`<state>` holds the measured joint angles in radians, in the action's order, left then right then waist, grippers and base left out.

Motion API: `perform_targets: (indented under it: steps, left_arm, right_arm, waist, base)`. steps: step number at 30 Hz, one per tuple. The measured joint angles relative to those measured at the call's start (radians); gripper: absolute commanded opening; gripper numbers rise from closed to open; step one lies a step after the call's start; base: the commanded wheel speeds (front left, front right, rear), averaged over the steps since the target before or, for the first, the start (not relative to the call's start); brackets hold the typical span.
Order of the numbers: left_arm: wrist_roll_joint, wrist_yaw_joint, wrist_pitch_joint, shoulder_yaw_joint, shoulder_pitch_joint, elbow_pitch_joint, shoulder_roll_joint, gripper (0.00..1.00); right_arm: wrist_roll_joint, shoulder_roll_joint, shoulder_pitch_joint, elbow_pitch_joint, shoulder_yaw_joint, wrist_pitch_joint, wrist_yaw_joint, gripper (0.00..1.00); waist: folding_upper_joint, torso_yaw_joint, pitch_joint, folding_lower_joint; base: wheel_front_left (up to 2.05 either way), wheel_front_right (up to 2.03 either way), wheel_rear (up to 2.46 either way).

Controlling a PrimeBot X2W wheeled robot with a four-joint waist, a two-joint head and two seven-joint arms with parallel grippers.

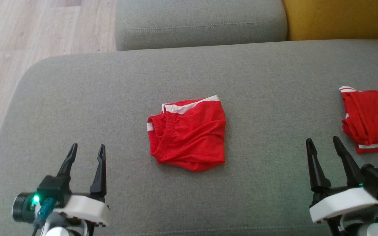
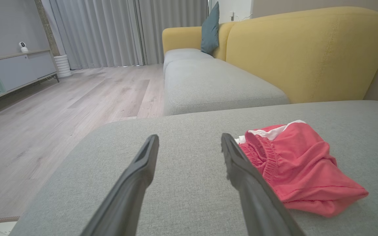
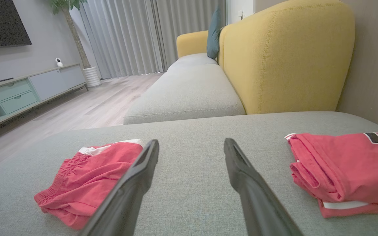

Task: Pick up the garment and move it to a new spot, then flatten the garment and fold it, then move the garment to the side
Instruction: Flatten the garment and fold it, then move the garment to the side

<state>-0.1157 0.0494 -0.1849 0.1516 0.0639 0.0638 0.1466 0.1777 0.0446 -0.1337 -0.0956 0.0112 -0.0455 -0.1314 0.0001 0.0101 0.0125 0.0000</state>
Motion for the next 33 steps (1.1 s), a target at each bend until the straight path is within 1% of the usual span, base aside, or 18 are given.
perform_targets:
  steps: [14,20,25,33]
  left_arm:
    - [0.0,0.009,-0.002,0.005,-0.002,-0.005,0.007,1.0]
    - [-0.002,0.009,-0.021,0.008,-0.04,-0.014,0.008,1.0]
    - [-0.003,0.004,-0.048,0.028,-0.136,-0.028,0.001,1.0]
    - [-0.003,-0.003,-0.064,0.042,-0.228,-0.005,-0.035,1.0]
  right_arm:
    - [0.0,0.0,0.001,0.004,0.006,0.0,0.0,1.0]
    - [0.0,0.0,0.023,0.025,0.007,-0.008,0.0,1.0]
    - [0.007,0.0,0.124,0.11,-0.013,-0.007,0.0,1.0]
    - [0.019,0.001,0.313,0.363,-0.109,0.002,0.0,1.0]
  waist:
    - [0.0,-0.007,-0.012,0.0]
    - [0.0,-0.029,-0.06,0.0]
    - [0.0,-0.069,-0.121,0.0001]
    - [0.0,-0.167,-0.208,0.0002]
  base:
    - [0.0,0.0,0.0]
    - [0.0,0.0,0.0]
    - [0.0,0.0,0.0]
    - [0.0,0.0,0.0]
